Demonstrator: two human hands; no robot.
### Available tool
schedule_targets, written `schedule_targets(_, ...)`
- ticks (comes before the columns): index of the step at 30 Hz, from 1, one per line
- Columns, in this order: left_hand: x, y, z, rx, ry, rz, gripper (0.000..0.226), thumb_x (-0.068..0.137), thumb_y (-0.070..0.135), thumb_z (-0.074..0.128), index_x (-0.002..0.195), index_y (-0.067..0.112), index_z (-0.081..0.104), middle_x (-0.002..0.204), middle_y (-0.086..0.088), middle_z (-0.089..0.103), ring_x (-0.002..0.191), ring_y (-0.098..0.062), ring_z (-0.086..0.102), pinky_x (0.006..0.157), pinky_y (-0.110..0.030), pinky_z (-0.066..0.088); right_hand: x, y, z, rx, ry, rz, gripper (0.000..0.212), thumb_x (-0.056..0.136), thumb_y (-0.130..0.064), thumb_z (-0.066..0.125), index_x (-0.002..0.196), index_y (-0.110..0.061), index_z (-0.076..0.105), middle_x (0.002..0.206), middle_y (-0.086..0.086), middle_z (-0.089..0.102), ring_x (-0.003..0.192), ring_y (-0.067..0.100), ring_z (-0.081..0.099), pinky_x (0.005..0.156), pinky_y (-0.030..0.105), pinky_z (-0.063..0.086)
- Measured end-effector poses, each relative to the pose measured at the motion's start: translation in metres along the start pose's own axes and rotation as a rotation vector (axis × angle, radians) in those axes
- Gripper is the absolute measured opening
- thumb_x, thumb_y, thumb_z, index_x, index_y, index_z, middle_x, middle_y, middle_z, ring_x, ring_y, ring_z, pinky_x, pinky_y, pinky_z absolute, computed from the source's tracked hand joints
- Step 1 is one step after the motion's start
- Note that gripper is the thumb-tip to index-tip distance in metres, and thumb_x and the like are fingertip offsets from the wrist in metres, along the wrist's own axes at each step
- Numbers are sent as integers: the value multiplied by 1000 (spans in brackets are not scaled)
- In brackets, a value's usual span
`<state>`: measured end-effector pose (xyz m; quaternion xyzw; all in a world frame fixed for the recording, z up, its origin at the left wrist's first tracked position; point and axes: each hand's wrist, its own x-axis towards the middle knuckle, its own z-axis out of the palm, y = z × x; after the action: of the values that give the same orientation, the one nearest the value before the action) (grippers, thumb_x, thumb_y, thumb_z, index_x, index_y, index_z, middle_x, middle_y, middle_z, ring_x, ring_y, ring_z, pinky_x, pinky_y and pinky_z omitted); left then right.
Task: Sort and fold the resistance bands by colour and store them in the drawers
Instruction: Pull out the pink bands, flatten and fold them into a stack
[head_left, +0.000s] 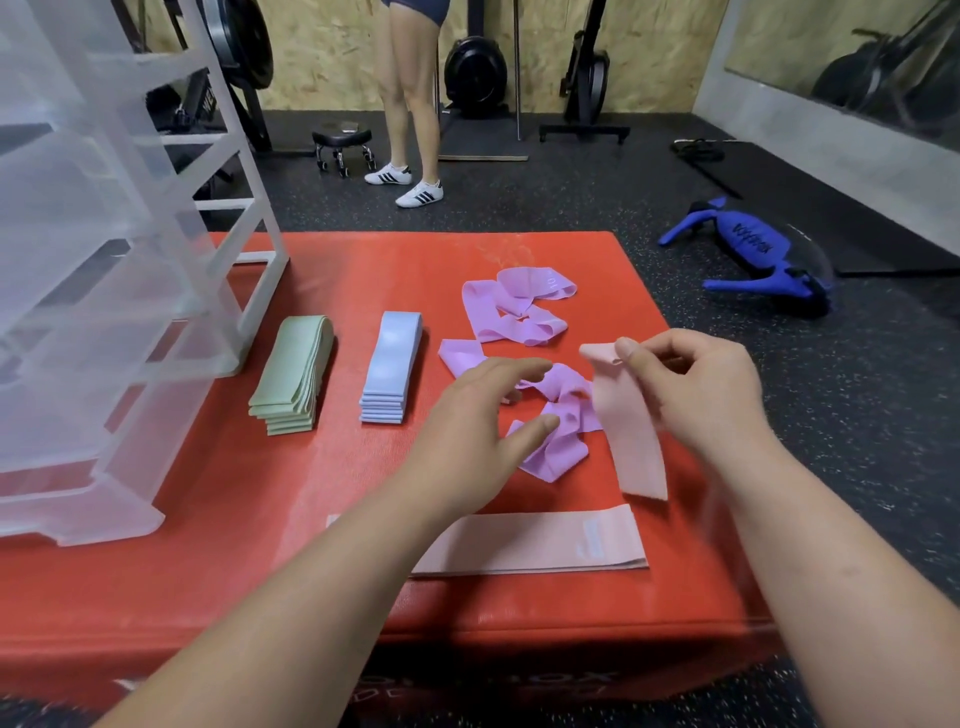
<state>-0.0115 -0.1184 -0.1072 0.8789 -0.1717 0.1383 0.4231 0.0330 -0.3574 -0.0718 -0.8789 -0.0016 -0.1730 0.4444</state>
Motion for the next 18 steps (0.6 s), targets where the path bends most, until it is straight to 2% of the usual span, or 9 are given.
schedule_targets(4, 2, 8, 2, -22, 50, -16, 56, 97, 35, 75, 149, 35, 54, 134, 19, 61, 108, -8, 61, 88, -12, 44, -6, -14, 8, 124, -94, -112, 23, 92, -44, 75, 78, -26, 75, 70, -12, 72, 65, 6, 62, 63, 27, 47)
schedule_targets(6, 5, 12, 2, -50, 84, -24, 54, 97, 34, 75, 148, 34, 56, 134, 20, 63, 112, -7, 61, 90, -12, 45, -11, -22, 13, 198, -172, -136, 22, 95, -39, 74, 80, -22, 75, 72, -7, 75, 69, 12, 68, 70, 31, 52)
schedule_targets(8, 6, 15, 3, -96, 107, -59, 42, 96, 31, 75, 138, 32, 65, 123, 19, 69, 111, -6, 64, 92, -23, 51, -15, -27, 18, 277, -283, -144, 24, 97, -35, 73, 81, -17, 73, 73, -1, 77, 71, 19, 74, 76, 41, 57)
schedule_targets(10, 8, 13, 4, -126, 151, -118, 21, 96, 25, 73, 116, 31, 74, 103, 18, 74, 98, -8, 67, 86, -32, 54, -17, -28, 23, 256, -318, -165, 23, 97, -35, 73, 81, -19, 74, 71, -3, 74, 68, 13, 68, 71, 42, 55)
schedule_targets(12, 10, 9, 1, -161, 207, -167, 10, 98, 24, 72, 100, 33, 76, 88, 17, 74, 86, -8, 67, 77, -32, 54, -16, -26, 26, 247, -384, -157, 15, 97, -32, 72, 87, -21, 76, 76, -1, 75, 68, 10, 63, 68, 41, 53)
schedule_targets(14, 13, 3, -5, -207, 258, -207, 8, 99, 27, 72, 96, 32, 77, 84, 12, 75, 80, -7, 67, 73, -30, 52, -17, -23, 26, 280, -525, -105, 5, 96, -22, 74, 100, -19, 77, 89, 2, 79, 79, 16, 72, 76, 44, 59)
schedule_targets(16, 16, -2, -12, -266, 295, -243, 8, 100, 27, 71, 97, 24, 78, 84, 6, 76, 79, -10, 69, 73, -30, 53, -15, -15, 24, 240, -604, -83, 13, 94, -10, 76, 103, -19, 77, 95, 3, 80, 88, 21, 76, 86, 50, 59)
schedule_targets(18, 17, -6, -18, -309, 324, -272, 12, 102, 26, 70, 100, 19, 80, 84, 6, 77, 76, -7, 66, 70, -23, 50, -13, -11, 20, 173, -589, -98, 18, 92, -5, 75, 101, -20, 77, 92, 1, 80, 83, 12, 71, 87, 46, 58)
